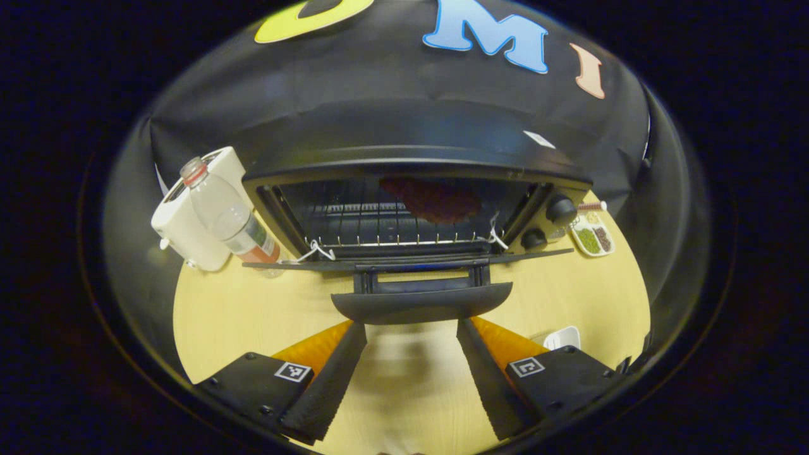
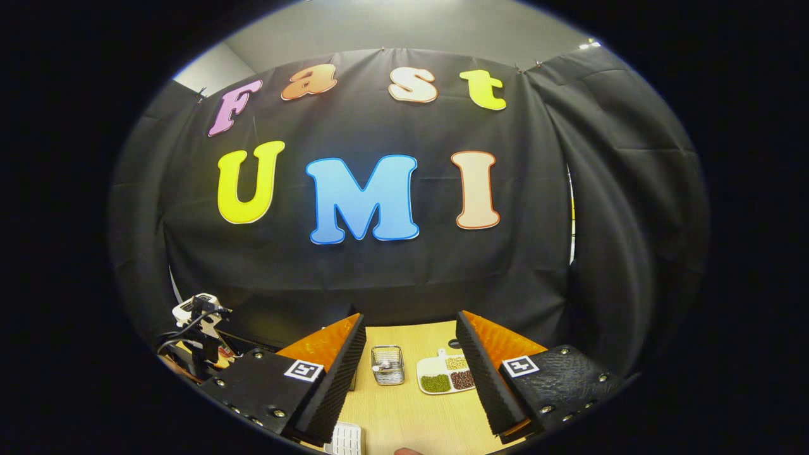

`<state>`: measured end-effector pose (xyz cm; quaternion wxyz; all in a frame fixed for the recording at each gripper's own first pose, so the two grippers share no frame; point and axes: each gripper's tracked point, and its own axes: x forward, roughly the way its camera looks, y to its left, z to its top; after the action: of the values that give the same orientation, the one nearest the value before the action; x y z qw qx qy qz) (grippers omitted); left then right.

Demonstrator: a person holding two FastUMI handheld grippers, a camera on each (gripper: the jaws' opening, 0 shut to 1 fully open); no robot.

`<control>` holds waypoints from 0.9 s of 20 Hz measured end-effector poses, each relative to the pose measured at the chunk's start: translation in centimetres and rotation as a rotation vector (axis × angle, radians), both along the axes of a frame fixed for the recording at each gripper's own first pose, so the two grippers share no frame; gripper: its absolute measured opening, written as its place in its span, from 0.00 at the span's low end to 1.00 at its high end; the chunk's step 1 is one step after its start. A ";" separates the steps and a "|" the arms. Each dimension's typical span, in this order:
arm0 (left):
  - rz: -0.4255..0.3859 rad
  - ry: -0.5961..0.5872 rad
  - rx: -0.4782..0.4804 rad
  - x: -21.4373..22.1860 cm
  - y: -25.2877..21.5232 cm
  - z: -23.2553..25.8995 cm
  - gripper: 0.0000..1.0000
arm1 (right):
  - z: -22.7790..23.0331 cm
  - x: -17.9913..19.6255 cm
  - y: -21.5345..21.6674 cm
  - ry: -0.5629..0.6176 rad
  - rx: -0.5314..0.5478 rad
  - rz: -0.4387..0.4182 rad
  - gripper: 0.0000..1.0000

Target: Open the electric oven with the left hand, put the food in, and close the electric oven.

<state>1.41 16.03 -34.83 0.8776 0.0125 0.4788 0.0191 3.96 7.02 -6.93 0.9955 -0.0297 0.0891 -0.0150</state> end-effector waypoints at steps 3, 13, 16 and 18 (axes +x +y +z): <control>0.029 -0.100 0.011 1.7 0.8 2.5 0.98 | -0.1 -0.2 -0.4 0.006 0.009 -0.007 0.88; 0.057 -0.696 0.101 2.0 -1.5 22.2 0.98 | 2.4 0.5 -1.5 -0.047 0.014 0.028 0.88; 0.044 -0.811 0.134 0.9 -4.4 29.7 1.00 | 5.1 1.0 -2.0 -0.078 0.017 0.023 0.88; 0.059 -0.885 0.140 0.1 -5.7 34.8 1.00 | 6.5 1.5 -1.5 -0.091 0.024 0.051 0.87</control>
<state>1.51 10.37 -0.04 0.9941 0.0487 0.0551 0.0799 5.50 5.50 -0.41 0.9988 -0.0192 0.0431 0.0102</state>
